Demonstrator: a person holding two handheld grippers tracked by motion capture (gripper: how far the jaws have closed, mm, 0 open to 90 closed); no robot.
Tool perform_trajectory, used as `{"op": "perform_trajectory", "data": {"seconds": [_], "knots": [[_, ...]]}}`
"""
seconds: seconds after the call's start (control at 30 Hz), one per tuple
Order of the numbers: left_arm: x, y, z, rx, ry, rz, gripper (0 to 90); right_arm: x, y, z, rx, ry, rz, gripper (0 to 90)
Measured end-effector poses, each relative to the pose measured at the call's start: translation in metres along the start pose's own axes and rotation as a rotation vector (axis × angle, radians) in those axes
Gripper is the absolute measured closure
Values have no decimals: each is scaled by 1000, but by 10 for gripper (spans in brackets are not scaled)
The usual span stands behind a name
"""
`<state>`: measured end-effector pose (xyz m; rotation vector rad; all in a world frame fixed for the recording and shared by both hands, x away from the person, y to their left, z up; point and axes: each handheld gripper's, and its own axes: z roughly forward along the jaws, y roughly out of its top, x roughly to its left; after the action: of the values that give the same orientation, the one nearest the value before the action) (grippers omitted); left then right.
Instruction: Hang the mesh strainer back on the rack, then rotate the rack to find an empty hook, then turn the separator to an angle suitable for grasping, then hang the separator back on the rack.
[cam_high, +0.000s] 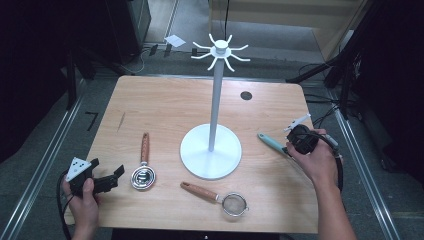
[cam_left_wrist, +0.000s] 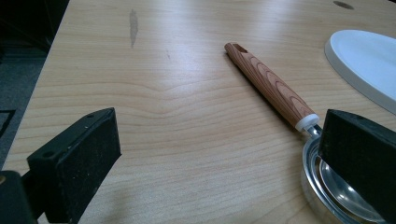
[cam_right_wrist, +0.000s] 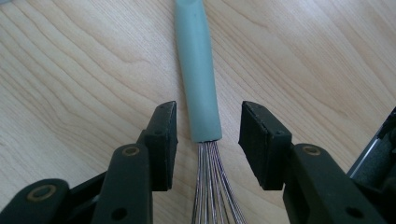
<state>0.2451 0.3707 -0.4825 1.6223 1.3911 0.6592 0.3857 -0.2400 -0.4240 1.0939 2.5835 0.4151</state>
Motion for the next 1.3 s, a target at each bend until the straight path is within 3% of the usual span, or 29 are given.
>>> {"op": "perform_trajectory", "data": {"seconds": [0.1,0.37,0.43,0.73,1.0,1.3], "knots": [[0,0,0,1,0,3,0,-5,3,5,33,8,-11,580],[0,0,0,0,1,4,0,-11,6,12,62,15,-19,575],[0,0,0,0,1,3,0,-11,6,13,72,24,2,584],[0,0,0,-1,1,1,0,-17,9,17,99,18,-17,539],[0,0,0,2,-3,2,0,-20,11,19,104,60,-5,572],[0,0,0,1,-6,0,0,-19,12,26,146,90,-9,602]]}}
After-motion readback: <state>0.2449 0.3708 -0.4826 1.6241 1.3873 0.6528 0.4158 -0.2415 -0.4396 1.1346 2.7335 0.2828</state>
